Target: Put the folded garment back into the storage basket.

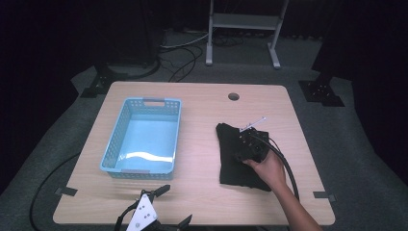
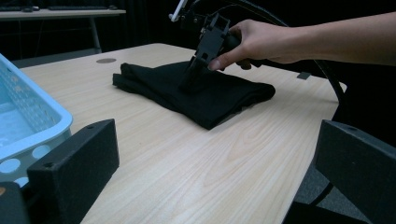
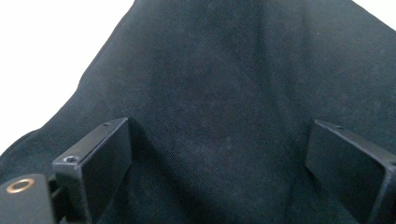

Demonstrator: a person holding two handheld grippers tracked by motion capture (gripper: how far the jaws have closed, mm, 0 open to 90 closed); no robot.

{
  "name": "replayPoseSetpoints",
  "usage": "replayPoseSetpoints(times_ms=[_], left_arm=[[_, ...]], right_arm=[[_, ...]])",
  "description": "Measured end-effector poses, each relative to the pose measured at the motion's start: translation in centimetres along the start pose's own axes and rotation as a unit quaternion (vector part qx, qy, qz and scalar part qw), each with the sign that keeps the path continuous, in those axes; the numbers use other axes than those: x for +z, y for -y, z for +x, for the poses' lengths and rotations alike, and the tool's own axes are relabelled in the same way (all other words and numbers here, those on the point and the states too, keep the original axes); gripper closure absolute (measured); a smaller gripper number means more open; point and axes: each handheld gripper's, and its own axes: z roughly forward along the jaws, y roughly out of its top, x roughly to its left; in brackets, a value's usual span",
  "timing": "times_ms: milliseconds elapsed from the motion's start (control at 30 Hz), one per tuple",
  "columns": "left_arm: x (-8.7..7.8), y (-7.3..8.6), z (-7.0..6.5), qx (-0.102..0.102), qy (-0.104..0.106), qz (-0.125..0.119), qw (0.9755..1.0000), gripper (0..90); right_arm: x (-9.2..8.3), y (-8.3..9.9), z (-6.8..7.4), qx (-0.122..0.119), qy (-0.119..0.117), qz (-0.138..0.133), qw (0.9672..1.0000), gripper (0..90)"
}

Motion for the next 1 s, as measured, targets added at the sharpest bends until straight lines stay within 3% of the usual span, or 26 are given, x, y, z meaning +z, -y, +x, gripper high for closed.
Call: replayPoseSetpoints(times_ms=[300, 400, 600, 733, 1000], left_arm=[[0.06, 0.0, -0.14, 0.001, 0.001, 0.001, 1.0, 0.0], [0.07, 0.03, -0.16, 0.001, 0.001, 0.001, 1.0, 0.0], [0.1, 0.06, -0.15, 0.002, 0.0, 0.002, 1.0, 0.0], [0.18, 0.07, -0.25, 0.003, -0.001, 0.003, 1.0, 0.0], [0.14, 0.07, -0.3, 0.004, -0.001, 0.003, 1.0, 0.0]], right_arm=[[0.21, 0.12, 0.28, -0.008, 0.01, -0.003, 0.9999, 6.3], [0.2, 0.51, 0.33, -0.008, 0.012, -0.016, 0.9998, 7.2], [0.14, 0.29, 0.55, -0.005, 0.016, -0.005, 0.9998, 10.3], [-0.08, 0.17, 0.78, -0.005, 0.016, 0.0, 0.9999, 17.8], [-0.63, 0.26, 0.26, 0.002, 0.02, -0.014, 0.9997, 44.9]])
